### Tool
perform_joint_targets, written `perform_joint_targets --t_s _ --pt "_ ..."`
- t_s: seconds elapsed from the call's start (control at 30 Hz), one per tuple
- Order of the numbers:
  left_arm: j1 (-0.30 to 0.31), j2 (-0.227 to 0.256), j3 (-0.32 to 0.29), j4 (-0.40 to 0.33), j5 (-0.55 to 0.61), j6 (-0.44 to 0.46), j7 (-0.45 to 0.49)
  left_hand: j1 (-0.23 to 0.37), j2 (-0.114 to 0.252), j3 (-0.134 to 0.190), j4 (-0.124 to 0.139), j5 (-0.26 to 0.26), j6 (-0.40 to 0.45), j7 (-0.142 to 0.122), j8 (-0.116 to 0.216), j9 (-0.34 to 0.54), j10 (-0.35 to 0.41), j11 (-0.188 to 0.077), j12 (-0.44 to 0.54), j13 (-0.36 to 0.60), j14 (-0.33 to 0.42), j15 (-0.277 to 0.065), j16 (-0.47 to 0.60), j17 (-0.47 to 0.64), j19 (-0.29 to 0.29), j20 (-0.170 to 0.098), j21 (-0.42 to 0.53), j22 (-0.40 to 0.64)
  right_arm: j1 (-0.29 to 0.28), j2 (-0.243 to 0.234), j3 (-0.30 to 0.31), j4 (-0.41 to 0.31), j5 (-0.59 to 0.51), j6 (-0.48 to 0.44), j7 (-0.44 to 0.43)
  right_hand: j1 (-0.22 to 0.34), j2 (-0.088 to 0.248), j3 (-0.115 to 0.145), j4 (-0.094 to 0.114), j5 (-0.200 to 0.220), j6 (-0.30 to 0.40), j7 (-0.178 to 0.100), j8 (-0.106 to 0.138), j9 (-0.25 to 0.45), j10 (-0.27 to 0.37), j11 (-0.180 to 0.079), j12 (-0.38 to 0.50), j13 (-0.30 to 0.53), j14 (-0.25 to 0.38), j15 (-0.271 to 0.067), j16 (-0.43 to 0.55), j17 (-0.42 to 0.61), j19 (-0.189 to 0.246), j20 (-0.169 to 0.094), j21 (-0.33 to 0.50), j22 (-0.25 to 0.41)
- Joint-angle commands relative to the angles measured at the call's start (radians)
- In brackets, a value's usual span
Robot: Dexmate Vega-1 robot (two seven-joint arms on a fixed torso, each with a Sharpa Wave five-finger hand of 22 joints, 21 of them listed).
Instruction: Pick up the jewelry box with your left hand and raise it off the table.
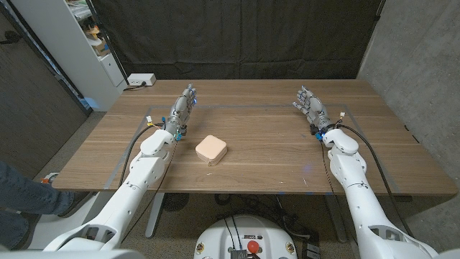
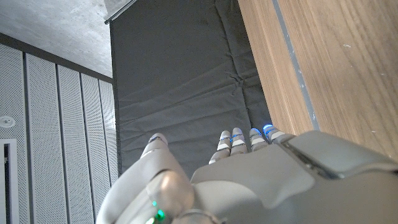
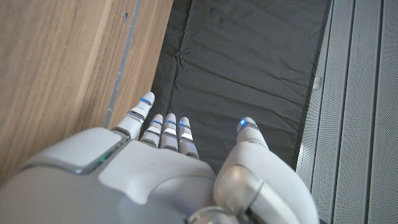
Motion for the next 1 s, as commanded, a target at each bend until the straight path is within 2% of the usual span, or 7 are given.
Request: perform_joint_targets --t_s 0.03,0.37,1.0 --pt "0.02 -0.02 -0.035 -0.036 0.036 0.017 -0.015 0.011 0.006 0.006 -0.003 0.004 -0.004 0.002 0.0 0.002 -0.007 -0.001 0.002 0.003 -0.002 0.003 0.007 0.003 -0.002 0.008 0.002 0.003 0.009 0.077 0.095 -0.006 -0.083 -0.008 0.062 0.009 0.0 0.002 -0.002 0.005 0.007 -0.001 0.006 0.002 0.004 0.003 0.006 0.002 0.001 0.01 0.006 0.001 0.003 0.006 0.005 0.003" --pt "0.036 -0.025 -0.047 -0.059 0.04 0.025 -0.028 0.011 0.007 0.006 -0.005 0.004 -0.002 0.003 0.001 0.002 -0.005 -0.001 0.003 0.003 0.001 0.003 0.008 0.003 -0.002 0.01 0.002 0.003 0.016 0.099 0.127 -0.014 -0.109 -0.015 0.085 0.009 0.0 0.0 -0.002 0.004 0.006 -0.003 0.006 0.002 0.003 0.001 0.006 0.002 0.001 0.01 0.006 0.001 0.003 0.006 0.005 0.003" --pt "0.088 -0.006 -0.076 -0.152 0.052 0.063 -0.007 0.012 0.009 0.006 -0.007 0.003 -0.002 0.004 0.001 0.002 -0.004 -0.003 0.003 0.003 0.003 0.005 0.008 0.003 -0.002 0.014 0.002 0.003 0.022 0.116 0.154 -0.016 -0.122 -0.009 0.114 0.009 0.0 -0.004 -0.002 0.004 0.007 -0.003 0.006 0.002 0.004 0.002 0.006 0.002 0.002 0.009 0.007 0.0 0.003 0.007 0.006 0.003"
